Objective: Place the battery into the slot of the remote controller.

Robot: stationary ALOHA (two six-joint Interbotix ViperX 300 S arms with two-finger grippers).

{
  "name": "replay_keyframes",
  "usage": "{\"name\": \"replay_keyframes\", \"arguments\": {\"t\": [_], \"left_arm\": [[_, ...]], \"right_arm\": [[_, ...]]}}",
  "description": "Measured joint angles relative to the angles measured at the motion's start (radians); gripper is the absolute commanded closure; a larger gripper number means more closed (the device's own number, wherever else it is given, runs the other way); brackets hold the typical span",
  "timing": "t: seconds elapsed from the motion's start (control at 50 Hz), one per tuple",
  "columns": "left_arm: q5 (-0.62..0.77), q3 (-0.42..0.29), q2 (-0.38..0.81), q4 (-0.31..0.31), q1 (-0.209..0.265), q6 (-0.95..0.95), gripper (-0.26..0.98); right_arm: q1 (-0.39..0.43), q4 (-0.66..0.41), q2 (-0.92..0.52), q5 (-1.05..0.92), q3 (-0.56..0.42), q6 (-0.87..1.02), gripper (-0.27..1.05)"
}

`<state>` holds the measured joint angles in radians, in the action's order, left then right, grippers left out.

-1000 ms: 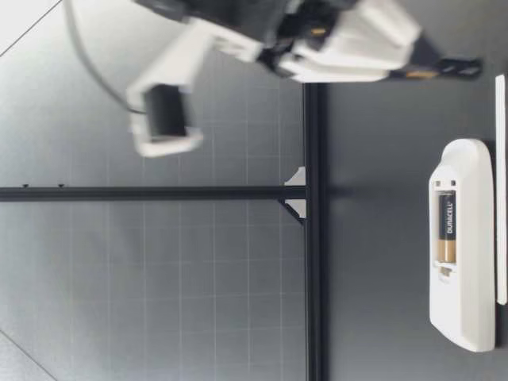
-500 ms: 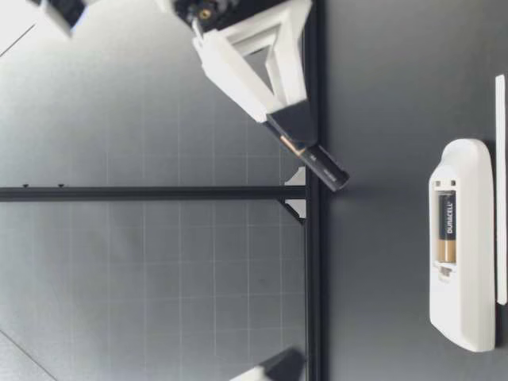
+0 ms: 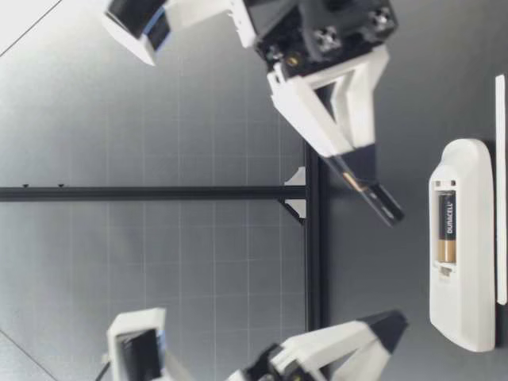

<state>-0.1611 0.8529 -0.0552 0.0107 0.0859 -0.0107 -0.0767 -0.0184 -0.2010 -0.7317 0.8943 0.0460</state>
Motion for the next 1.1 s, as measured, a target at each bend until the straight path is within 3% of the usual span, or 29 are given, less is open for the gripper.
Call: {"name": "replay_keyframes", "arguments": {"t": [0.32, 1.1], "left_arm": [[-0.011, -0.028, 0.078, -0.002, 0.000, 0.005, 0.87], [-0.020, -0.034, 0.086, -0.008, 0.000, 0.008, 0.87]], "right_arm": [[0.000, 0.000, -0.029, 0.034, -0.028, 0.000, 0.75], [-0.002, 0.002, -0.078, 0.199, -0.109, -0.003, 0.75]]}}
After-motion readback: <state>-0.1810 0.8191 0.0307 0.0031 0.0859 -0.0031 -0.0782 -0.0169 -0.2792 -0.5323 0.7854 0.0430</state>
